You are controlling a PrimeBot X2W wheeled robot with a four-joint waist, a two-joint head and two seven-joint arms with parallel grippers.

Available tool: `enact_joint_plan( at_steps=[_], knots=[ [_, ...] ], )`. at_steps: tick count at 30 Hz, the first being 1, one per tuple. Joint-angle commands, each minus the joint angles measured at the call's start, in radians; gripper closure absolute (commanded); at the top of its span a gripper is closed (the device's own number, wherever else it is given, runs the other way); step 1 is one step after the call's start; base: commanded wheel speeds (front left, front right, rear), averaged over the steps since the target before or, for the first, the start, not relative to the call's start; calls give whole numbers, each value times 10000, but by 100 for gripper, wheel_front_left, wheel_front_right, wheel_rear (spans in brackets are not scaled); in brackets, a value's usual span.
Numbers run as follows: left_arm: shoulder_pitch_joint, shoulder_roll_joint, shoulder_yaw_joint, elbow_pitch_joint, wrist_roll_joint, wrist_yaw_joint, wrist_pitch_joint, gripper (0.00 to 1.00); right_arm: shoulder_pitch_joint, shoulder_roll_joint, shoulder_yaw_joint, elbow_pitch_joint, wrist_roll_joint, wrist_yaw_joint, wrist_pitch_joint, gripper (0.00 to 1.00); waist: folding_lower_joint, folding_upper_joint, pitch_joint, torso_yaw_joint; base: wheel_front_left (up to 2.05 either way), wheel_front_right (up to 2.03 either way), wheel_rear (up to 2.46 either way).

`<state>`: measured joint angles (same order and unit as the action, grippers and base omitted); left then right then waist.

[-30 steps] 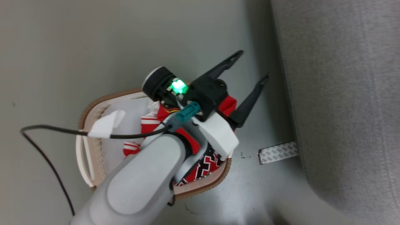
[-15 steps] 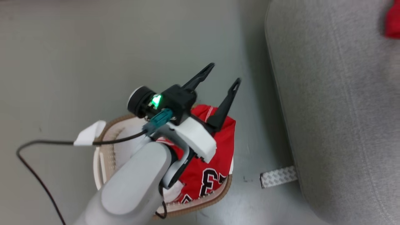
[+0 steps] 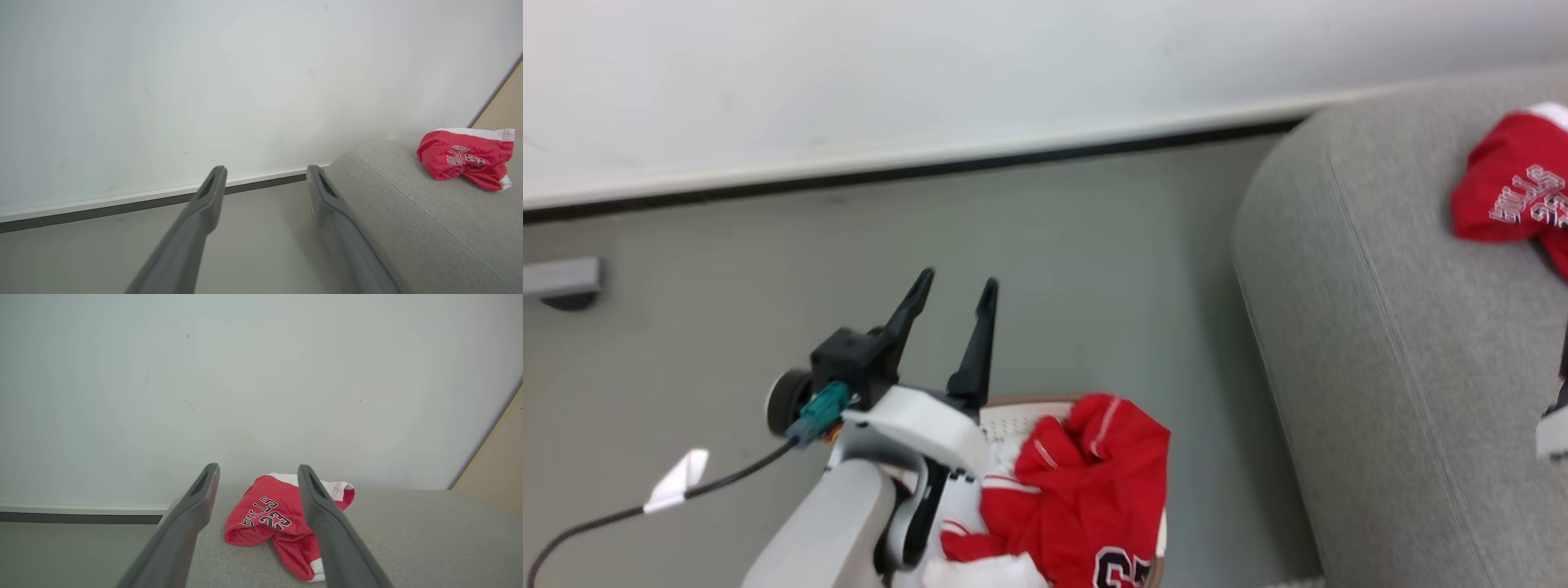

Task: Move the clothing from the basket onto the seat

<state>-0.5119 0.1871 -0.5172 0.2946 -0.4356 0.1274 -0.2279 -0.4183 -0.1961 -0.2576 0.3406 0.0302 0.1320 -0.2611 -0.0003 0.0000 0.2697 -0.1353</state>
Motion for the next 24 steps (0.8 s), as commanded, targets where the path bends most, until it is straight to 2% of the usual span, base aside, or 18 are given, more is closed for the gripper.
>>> enact_joint_plan(
  at_steps=[1, 4, 10, 15, 19, 24],
  knots=[
    [231, 70, 54, 39, -64, 51, -91, 0, 280, -24, 55, -79, 91, -25, -13, 0, 3, 0, -825, 632, 0, 0, 0],
    [810, 81, 263, 96, -195, 138, -241, 0, 1223, 116, 296, -415, 350, -25, -11, 0, 3, 0, -1398, 908, 0, 0, 0],
    [2034, 350, 893, -110, -242, 437, -358, 0, 2582, 267, 1250, -566, 733, -25, -1, 0, 3, 0, -2091, 1039, 0, 0, 0],
    [3098, 222, 1480, -701, -65, 548, -362, 0, 3396, 407, 2114, -376, 1190, -25, -20, 0, 3, 0, -2548, 1198, 0, 0, 0],
    [3938, 111, 1865, -1030, 251, 562, -365, 0, 3836, 549, 2550, -310, 1362, -25, -35, 0, 3, 0, -2735, 1287, 0, 0, 0],
    [4702, -72, 2111, -1211, 493, 424, -367, 0, 4095, 746, 2586, -304, 1343, -25, -25, 0, 3, 0, -2870, 1352, 0, 0, 0]
  ],
)
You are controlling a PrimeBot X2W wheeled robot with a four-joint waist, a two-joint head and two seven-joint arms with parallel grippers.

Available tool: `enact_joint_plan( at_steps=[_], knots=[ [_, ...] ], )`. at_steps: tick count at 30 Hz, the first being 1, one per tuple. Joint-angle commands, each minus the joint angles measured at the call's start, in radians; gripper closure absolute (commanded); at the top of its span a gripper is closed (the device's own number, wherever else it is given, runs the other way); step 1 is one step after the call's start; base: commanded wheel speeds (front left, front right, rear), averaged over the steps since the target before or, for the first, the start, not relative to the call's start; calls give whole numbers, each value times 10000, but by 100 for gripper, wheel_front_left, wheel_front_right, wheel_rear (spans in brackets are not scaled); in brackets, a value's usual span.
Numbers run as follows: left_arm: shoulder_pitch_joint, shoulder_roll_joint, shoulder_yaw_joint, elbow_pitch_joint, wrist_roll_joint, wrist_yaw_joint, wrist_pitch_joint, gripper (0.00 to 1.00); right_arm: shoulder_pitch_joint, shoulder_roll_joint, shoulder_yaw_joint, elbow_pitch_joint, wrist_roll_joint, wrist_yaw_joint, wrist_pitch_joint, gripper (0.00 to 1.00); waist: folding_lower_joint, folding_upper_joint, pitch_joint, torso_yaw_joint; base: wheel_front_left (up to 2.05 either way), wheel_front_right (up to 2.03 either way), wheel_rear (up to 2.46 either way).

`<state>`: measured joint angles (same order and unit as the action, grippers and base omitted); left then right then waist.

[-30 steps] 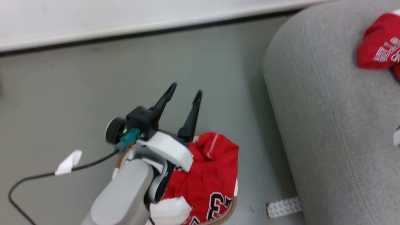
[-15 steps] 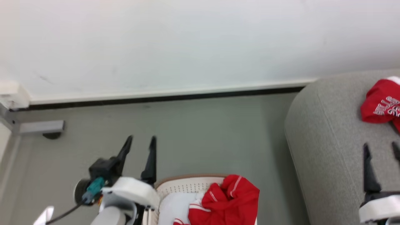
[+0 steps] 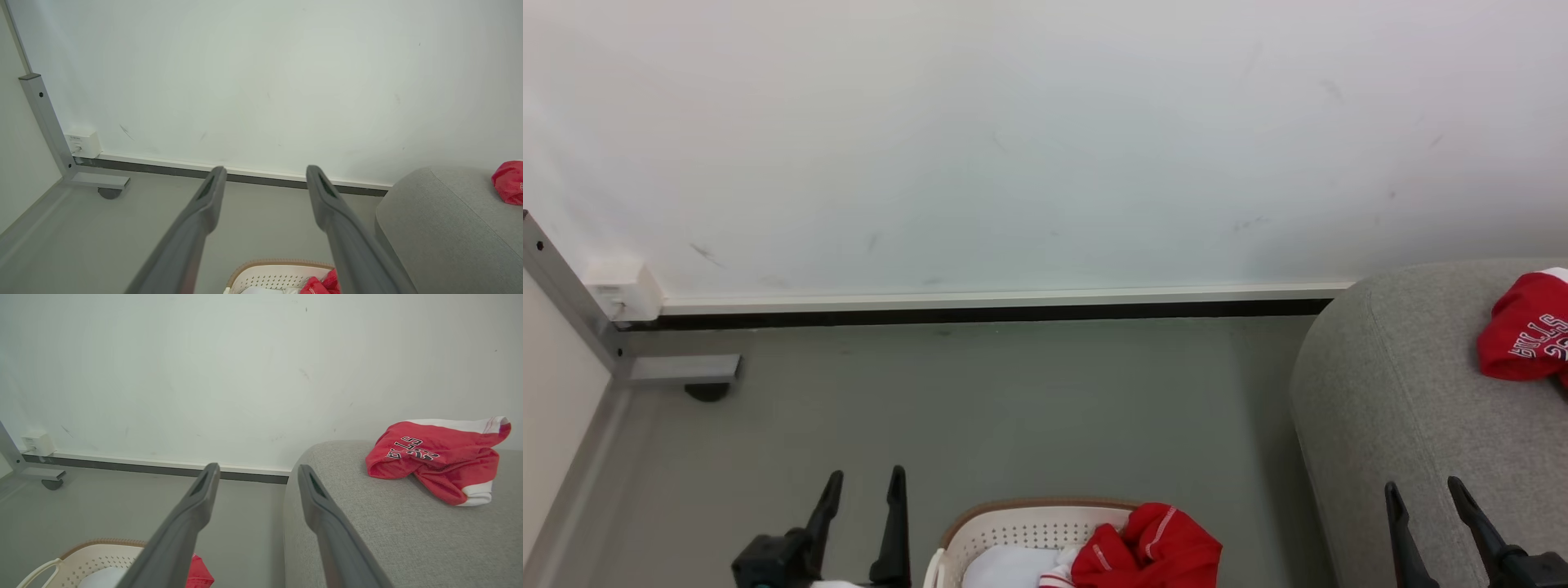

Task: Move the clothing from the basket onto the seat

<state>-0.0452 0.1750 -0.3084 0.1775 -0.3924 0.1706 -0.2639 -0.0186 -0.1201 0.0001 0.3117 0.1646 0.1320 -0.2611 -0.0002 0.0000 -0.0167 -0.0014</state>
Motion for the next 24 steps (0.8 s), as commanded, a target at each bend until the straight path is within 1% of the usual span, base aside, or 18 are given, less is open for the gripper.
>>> enact_joint_plan(
  at_steps=[1, 9, 24],
  knots=[
    [111, 9, 41, -57, 121, -51, -6, 0, 136, 47, -71, -53, 21, -25, -26, 0, 2, 0, -29, 52, 0, 0, 0],
    [201, -263, 172, 77, 428, -351, -7, 0, 355, 333, -267, -114, -130, -25, -29, 0, 2, 0, -135, 74, 0, 0, 0],
    [105, -493, 396, 260, 688, -659, -8, 0, 274, 418, -341, -156, -195, -25, -31, 0, 2, 0, -34, -69, 0, 0, 0]
  ],
)
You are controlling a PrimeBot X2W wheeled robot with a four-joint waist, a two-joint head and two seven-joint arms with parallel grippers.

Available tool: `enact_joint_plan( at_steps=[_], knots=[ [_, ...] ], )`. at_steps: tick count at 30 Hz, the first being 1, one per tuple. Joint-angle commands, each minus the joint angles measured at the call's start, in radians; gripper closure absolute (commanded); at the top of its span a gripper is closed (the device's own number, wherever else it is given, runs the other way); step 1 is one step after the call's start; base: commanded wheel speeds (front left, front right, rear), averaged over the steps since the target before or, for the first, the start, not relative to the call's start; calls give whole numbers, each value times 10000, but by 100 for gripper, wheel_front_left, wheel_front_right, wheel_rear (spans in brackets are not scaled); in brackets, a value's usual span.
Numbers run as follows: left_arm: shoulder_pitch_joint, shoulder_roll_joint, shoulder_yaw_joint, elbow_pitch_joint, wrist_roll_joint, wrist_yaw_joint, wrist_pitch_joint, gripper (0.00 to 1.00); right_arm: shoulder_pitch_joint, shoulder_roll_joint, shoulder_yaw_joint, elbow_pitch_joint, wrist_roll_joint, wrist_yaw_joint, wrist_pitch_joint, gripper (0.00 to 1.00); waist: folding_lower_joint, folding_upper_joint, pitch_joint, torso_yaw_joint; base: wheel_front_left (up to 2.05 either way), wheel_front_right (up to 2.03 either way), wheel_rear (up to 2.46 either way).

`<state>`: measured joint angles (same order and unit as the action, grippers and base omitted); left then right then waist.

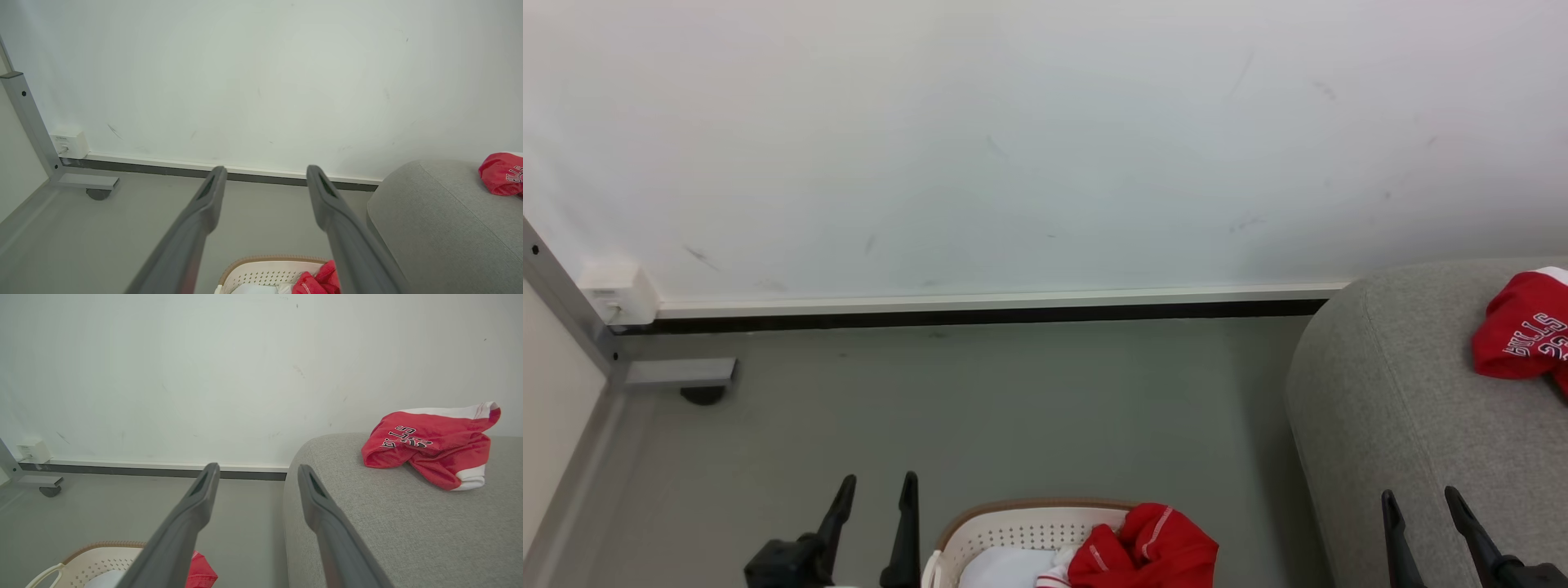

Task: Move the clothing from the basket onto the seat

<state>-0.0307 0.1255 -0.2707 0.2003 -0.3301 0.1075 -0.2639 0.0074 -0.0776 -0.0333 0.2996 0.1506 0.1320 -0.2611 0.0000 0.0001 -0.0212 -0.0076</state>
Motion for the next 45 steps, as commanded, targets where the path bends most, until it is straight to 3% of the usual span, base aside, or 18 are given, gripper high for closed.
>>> enact_joint_plan(
  at_steps=[1, 9, 18, 29, 45],
  knots=[
    [-51, -11, 18, 39, 77, -36, -8, 0, -8, -7, -8, -51, -53, -25, -31, 0, 0, -1, 34, -23, 0, 0, 0],
    [-555, -15, -231, 131, 269, -294, 41, 0, -499, -55, -110, -435, -49, -25, -30, 0, 0, -1, 579, -411, 0, 0, 0],
    [-2452, 13, -1348, 793, 911, -971, 1391, 0, -1806, -1, -81, -1229, -159, -25, -28, 0, 0, -1, 2663, -989, 0, 0, 0],
    [-4639, -165, -2476, 3220, 1374, -1775, 3114, 0, -3742, 237, 382, -1759, -325, -25, -29, 0, 0, -1, 5590, -1642, 0, 0, 0],
    [-6559, -196, -3497, 6535, 1273, -2336, 3549, 0, -5238, 287, 599, -2320, -305, -25, -30, 0, 0, -1, 7921, -1967, 0, 0, 0]
  ],
)
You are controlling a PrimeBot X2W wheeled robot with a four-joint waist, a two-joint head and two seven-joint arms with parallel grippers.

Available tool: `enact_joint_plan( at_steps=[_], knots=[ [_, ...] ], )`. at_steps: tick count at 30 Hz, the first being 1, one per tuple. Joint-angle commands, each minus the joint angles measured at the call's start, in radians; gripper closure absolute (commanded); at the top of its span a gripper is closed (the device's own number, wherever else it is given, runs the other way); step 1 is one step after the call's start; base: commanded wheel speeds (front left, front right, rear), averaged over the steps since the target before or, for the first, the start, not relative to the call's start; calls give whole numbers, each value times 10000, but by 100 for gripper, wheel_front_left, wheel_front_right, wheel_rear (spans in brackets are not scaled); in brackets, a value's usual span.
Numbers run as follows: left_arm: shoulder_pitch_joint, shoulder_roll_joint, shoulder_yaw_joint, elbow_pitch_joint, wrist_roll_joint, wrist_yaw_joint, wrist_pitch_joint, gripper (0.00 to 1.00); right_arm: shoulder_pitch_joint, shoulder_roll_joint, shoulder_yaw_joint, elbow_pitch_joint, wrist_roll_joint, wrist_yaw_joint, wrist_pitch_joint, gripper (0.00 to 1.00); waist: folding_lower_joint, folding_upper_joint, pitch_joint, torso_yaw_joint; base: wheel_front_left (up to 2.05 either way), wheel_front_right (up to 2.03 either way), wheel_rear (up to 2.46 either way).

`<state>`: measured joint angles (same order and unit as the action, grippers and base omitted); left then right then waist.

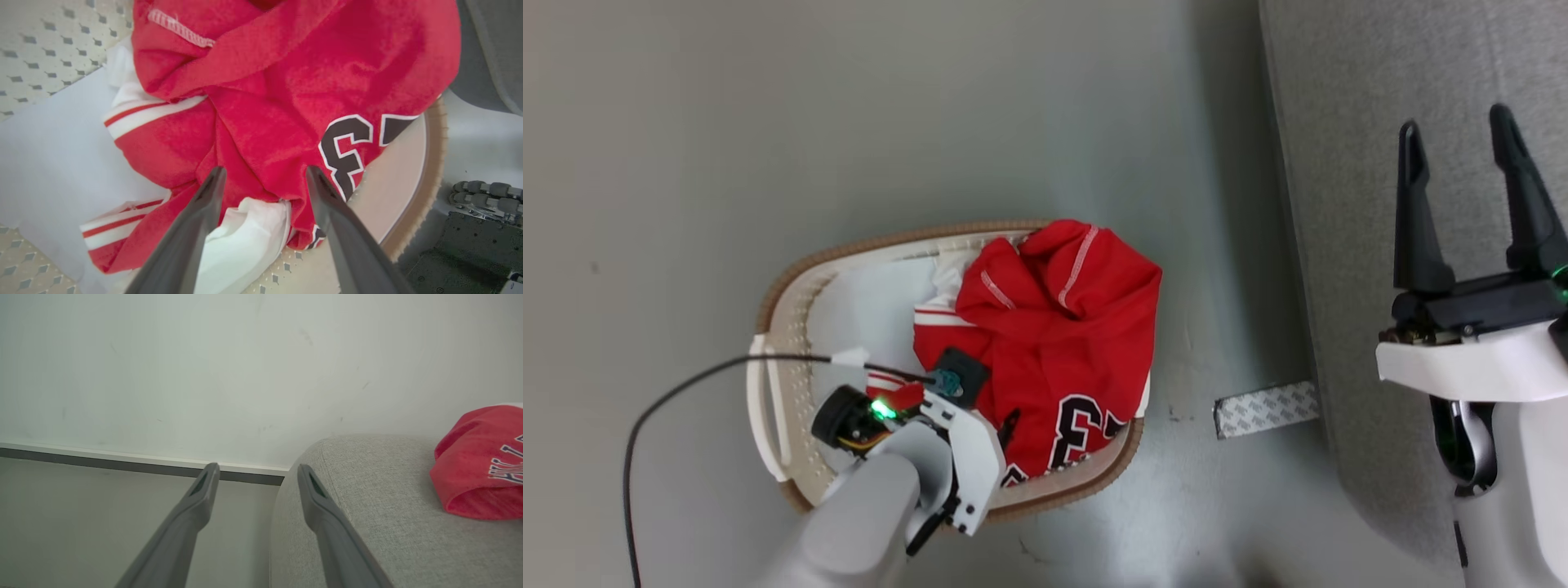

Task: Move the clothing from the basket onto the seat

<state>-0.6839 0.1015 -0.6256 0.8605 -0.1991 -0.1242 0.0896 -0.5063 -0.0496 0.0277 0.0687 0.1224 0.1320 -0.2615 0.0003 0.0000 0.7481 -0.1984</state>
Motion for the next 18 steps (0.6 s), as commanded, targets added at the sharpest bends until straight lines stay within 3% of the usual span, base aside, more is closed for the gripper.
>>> enact_joint_plan(
  at_steps=[1, 12, 13, 14, 16, 18],
  knots=[
    [-168, 56, -13, 97, -62, -35, 16, 0, -178, 6, -18, -61, -16, -25, -27, 0, -3, 0, 368, -66, 0, 0, 0],
    [-1559, 116, -487, 1713, -256, -63, -243, 0, -685, 6, 78, -678, 35, -26, -25, 0, -3, 0, 1817, -267, 0, 0, 0],
    [-1639, 60, -520, 1808, -317, -64, -336, 11, -690, 8, 86, -699, 38, -26, -25, 0, -3, 0, 1895, -294, 0, 0, 0],
    [-1696, 18, -564, 1916, -360, -65, -392, 55, -682, 5, 68, -709, 40, -26, -27, 0, -3, 0, 1938, -305, 0, 0, 0],
    [-1706, -54, -652, 2165, -515, -67, -447, 100, -667, 7, 53, -716, 66, -26, -27, 0, -3, 0, 1976, -323, 0, 0, 0],
    [-1705, -139, -747, 2357, -636, -68, -487, 100, -646, 5, 20, -675, 109, -26, -27, 0, -3, 0, 1957, -335, 0, 0, 0]
  ],
)
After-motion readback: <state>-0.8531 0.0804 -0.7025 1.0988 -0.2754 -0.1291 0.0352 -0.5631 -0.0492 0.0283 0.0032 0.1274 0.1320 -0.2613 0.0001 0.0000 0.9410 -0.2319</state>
